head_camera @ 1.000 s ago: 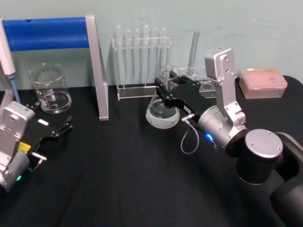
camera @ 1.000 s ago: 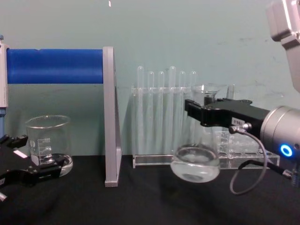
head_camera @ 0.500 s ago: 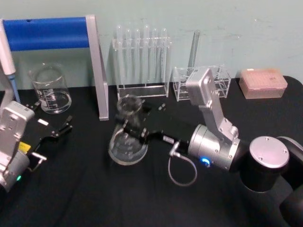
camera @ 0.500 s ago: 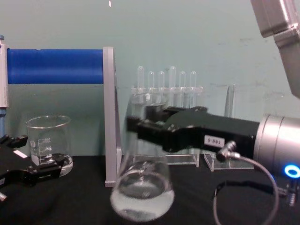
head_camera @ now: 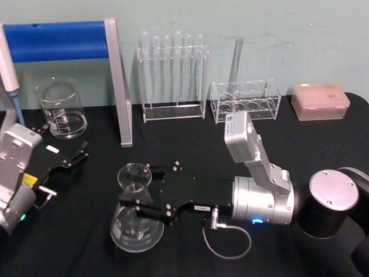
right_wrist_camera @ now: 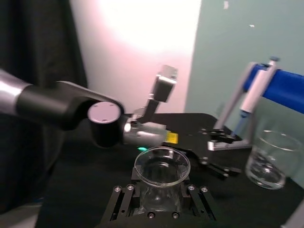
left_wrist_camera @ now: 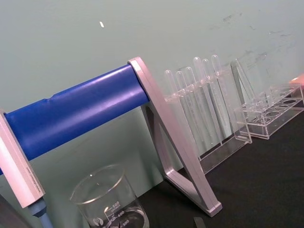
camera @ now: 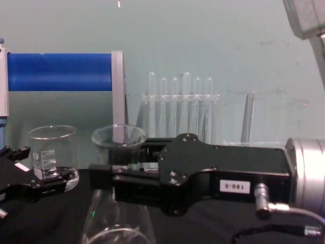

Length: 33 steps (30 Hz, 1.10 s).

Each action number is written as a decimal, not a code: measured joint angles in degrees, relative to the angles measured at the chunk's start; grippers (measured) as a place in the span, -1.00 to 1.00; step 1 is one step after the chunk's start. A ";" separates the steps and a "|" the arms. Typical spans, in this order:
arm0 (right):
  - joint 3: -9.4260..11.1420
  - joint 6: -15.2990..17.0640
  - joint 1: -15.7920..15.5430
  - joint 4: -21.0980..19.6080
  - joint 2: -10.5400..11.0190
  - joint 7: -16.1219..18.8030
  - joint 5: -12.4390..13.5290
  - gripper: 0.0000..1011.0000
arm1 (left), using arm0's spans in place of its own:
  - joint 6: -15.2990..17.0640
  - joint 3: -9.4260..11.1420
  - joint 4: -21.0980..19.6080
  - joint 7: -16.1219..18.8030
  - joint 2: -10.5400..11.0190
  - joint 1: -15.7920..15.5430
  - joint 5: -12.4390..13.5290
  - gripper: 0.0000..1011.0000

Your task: Grasp the erlenmeyer flask with one hand, shake it three times, then place it back.

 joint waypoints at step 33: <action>3.87 2.30 -0.05 4.61 -5.40 -20.75 -2.15 -0.11 | 0.00 0.00 0.00 0.00 0.00 0.00 0.00 0.98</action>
